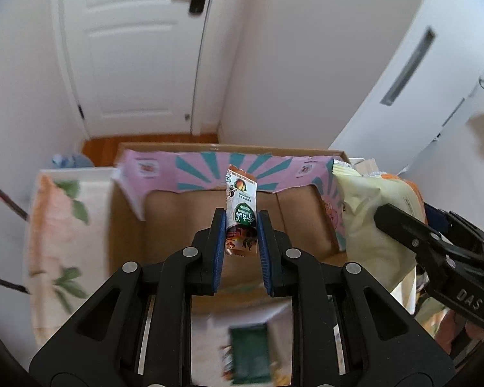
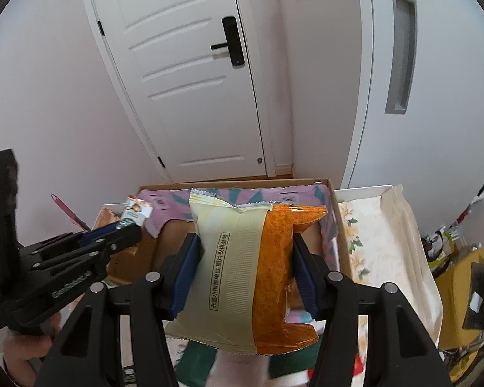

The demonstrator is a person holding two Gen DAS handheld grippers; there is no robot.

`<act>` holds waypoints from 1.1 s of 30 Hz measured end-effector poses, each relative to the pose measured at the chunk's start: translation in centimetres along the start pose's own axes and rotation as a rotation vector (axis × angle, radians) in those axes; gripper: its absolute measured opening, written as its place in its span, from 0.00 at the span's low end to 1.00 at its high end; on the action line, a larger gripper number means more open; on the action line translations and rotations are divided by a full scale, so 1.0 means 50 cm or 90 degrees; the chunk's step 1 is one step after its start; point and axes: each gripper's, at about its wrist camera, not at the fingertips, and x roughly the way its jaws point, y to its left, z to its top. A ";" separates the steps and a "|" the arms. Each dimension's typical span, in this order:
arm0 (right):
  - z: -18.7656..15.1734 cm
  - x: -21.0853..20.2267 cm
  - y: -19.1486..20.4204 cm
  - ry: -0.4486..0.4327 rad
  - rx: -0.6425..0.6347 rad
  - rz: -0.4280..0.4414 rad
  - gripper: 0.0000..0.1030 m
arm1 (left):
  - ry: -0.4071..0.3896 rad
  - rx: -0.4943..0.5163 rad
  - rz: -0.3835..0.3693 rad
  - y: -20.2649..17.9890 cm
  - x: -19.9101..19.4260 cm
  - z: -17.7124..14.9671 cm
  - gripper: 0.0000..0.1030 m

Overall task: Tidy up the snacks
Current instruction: 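Carry both snacks into the cardboard box and open both grippers to release them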

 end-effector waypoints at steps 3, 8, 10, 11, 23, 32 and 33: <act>0.012 0.036 -0.033 0.015 -0.004 0.006 0.50 | 0.031 -0.015 0.009 -0.002 0.056 0.009 0.16; 0.022 0.094 -0.072 0.045 0.007 0.017 0.50 | 0.069 -0.007 0.032 0.002 0.118 0.009 0.16; 0.021 0.108 -0.081 0.054 0.014 0.021 0.50 | 0.067 0.004 0.037 0.000 0.125 0.010 0.20; 0.019 0.116 -0.083 0.057 0.015 0.022 0.50 | 0.066 0.012 0.042 -0.002 0.128 0.009 0.42; 0.021 0.171 -0.091 0.093 0.038 0.031 0.50 | 0.018 0.026 0.115 0.052 0.061 0.010 1.00; 0.039 0.267 -0.083 0.157 0.056 0.060 0.79 | 0.005 0.006 0.129 0.080 0.025 -0.014 1.00; 0.038 0.269 -0.086 0.148 0.063 0.060 0.99 | 0.003 0.005 0.132 0.081 0.020 -0.016 1.00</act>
